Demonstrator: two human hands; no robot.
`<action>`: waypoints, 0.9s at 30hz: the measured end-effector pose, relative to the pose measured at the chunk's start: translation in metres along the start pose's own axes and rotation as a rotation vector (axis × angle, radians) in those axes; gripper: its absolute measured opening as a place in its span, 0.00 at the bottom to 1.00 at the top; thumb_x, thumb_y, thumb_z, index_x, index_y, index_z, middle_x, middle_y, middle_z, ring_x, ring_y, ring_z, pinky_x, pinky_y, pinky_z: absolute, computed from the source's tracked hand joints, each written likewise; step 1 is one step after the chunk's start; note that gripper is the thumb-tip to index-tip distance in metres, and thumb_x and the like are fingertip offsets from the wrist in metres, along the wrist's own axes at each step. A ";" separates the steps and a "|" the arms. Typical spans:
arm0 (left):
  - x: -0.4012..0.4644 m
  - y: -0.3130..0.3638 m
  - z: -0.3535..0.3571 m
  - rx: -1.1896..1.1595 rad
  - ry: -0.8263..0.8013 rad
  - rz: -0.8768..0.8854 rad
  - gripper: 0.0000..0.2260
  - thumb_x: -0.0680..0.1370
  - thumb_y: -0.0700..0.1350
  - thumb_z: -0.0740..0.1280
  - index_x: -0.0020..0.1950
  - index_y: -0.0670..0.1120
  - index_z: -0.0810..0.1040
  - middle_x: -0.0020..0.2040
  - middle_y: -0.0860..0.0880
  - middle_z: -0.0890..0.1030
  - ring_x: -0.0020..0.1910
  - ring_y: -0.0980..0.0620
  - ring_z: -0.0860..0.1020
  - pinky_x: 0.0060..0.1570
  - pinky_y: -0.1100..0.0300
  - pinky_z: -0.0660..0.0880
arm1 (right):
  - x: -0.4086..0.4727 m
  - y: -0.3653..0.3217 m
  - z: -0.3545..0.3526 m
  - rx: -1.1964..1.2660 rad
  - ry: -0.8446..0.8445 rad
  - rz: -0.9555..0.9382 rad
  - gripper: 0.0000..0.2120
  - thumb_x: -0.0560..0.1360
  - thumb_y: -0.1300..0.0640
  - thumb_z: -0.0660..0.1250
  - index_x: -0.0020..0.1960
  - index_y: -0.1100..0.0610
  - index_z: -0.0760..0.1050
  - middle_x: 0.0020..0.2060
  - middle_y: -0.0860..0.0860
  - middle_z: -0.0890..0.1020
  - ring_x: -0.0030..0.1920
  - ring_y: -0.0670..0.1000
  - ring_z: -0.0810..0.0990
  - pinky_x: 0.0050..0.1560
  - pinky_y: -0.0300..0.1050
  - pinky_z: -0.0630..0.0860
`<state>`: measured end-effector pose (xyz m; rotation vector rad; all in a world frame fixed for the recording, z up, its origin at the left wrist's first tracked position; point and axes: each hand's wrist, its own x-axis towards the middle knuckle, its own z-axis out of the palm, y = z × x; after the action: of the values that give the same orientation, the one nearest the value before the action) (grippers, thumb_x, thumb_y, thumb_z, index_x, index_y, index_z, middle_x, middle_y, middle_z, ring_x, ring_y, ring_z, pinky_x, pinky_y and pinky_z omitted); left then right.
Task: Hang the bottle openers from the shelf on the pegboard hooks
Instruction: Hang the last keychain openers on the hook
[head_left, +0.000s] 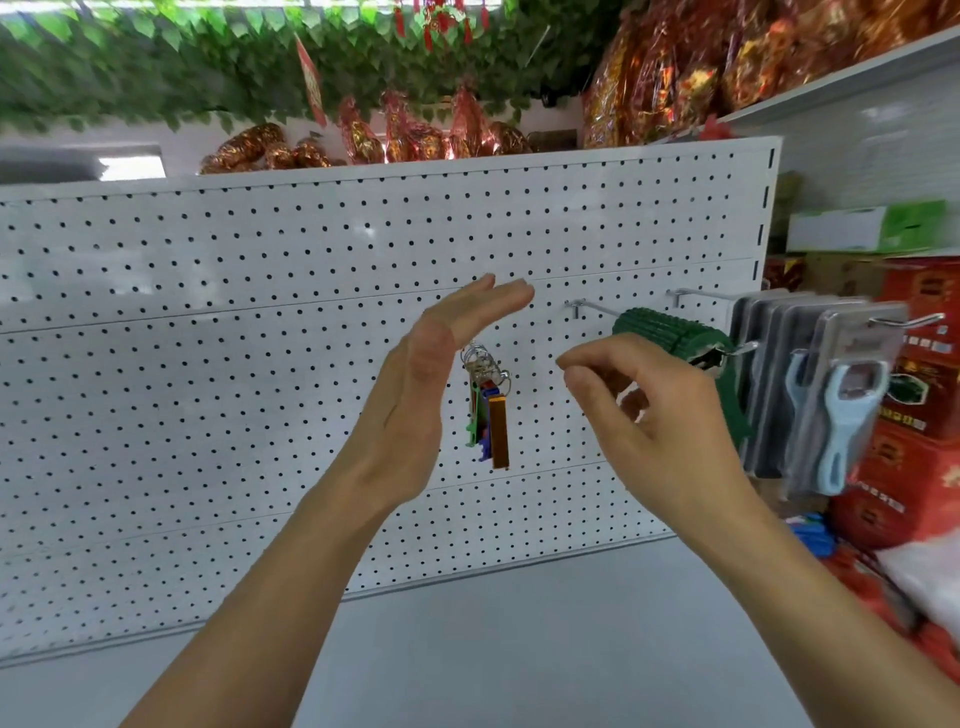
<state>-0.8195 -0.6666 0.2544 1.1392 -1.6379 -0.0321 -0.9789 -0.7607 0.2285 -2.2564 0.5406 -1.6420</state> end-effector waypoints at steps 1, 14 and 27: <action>0.002 0.009 0.004 0.006 -0.004 0.019 0.40 0.71 0.74 0.38 0.70 0.56 0.72 0.67 0.72 0.70 0.72 0.70 0.58 0.62 0.82 0.51 | 0.001 0.002 -0.006 -0.017 0.030 -0.040 0.05 0.77 0.56 0.65 0.49 0.52 0.80 0.39 0.42 0.80 0.38 0.45 0.77 0.38 0.46 0.75; 0.035 0.056 0.110 0.189 0.059 0.020 0.17 0.82 0.54 0.56 0.68 0.53 0.75 0.64 0.62 0.76 0.65 0.67 0.70 0.62 0.72 0.66 | 0.022 0.073 -0.100 0.165 0.125 -0.056 0.10 0.78 0.63 0.60 0.54 0.53 0.77 0.47 0.42 0.77 0.47 0.41 0.76 0.44 0.32 0.70; 0.078 -0.026 0.163 -0.085 0.130 -0.304 0.33 0.79 0.59 0.36 0.71 0.52 0.72 0.74 0.58 0.68 0.75 0.65 0.55 0.77 0.49 0.47 | 0.019 0.123 -0.079 0.161 -0.371 0.078 0.43 0.67 0.45 0.76 0.73 0.36 0.54 0.62 0.28 0.62 0.61 0.31 0.65 0.56 0.28 0.64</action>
<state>-0.9229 -0.8149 0.2307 1.2879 -1.3265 -0.2177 -1.0644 -0.8800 0.2135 -2.3076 0.3821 -1.1452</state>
